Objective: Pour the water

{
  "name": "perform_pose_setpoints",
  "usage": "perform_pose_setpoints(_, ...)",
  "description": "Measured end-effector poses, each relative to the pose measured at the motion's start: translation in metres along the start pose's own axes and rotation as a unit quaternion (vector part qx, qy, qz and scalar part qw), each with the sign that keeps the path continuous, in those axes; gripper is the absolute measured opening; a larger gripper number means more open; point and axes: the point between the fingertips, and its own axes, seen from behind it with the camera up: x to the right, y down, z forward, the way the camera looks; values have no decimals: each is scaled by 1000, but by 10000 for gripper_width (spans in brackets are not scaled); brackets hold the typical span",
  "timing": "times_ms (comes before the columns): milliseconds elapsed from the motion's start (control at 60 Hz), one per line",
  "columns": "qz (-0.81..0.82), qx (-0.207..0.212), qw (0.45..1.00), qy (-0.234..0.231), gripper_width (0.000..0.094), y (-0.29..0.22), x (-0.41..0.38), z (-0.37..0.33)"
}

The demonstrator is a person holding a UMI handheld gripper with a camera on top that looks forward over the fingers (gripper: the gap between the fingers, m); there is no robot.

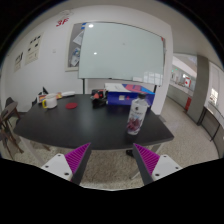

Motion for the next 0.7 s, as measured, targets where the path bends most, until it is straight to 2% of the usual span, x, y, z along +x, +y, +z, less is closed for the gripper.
perform_pose_setpoints(200, 17, 47, 999, 5, 846, -34, 80, 107)
perform_pose_setpoints(450, 4, 90, 996, -6, 831, -72, 111, 201)
perform_pose_setpoints(517, 0, 96, 995, -10, 762, -74, 111, 214)
perform_pose_setpoints(600, 0, 100, 995, -20, 568, -74, 110, 227)
perform_pose_setpoints(700, 4, 116, 993, -18, 490, -79, 112, 232)
